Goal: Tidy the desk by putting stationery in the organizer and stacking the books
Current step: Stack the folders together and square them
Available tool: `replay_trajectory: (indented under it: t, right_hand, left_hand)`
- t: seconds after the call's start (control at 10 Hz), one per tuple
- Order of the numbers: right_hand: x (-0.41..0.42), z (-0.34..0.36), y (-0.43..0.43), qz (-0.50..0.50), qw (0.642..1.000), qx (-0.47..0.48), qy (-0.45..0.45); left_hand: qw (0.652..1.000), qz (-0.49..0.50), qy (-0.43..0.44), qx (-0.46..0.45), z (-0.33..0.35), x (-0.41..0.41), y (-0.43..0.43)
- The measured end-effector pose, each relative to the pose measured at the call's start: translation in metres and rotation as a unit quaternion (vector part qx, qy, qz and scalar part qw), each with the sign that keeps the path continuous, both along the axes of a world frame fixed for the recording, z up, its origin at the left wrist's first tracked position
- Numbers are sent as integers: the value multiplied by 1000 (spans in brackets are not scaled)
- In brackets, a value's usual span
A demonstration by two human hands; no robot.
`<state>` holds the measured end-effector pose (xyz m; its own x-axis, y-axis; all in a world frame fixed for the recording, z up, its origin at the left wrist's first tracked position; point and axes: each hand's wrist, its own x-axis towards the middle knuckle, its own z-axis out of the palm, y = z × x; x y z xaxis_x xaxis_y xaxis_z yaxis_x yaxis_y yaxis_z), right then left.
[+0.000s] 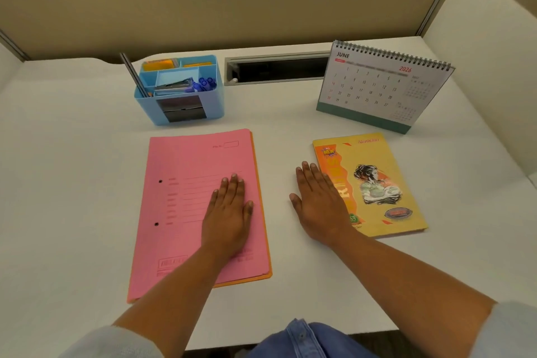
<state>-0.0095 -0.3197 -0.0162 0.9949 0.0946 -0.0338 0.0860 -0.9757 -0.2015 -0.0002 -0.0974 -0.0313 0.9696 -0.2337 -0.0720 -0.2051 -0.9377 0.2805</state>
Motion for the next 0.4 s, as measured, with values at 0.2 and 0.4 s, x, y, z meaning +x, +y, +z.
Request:
replay_trajectory:
  t: [0.2, 0.4]
  right_hand:
    - [4, 11, 9, -6, 999, 31, -17]
    - [41, 57, 23, 12, 994, 50, -93]
  left_hand:
    - [998, -30, -49, 32, 9, 3, 6]
    - [990, -34, -134, 39, 49, 37, 17]
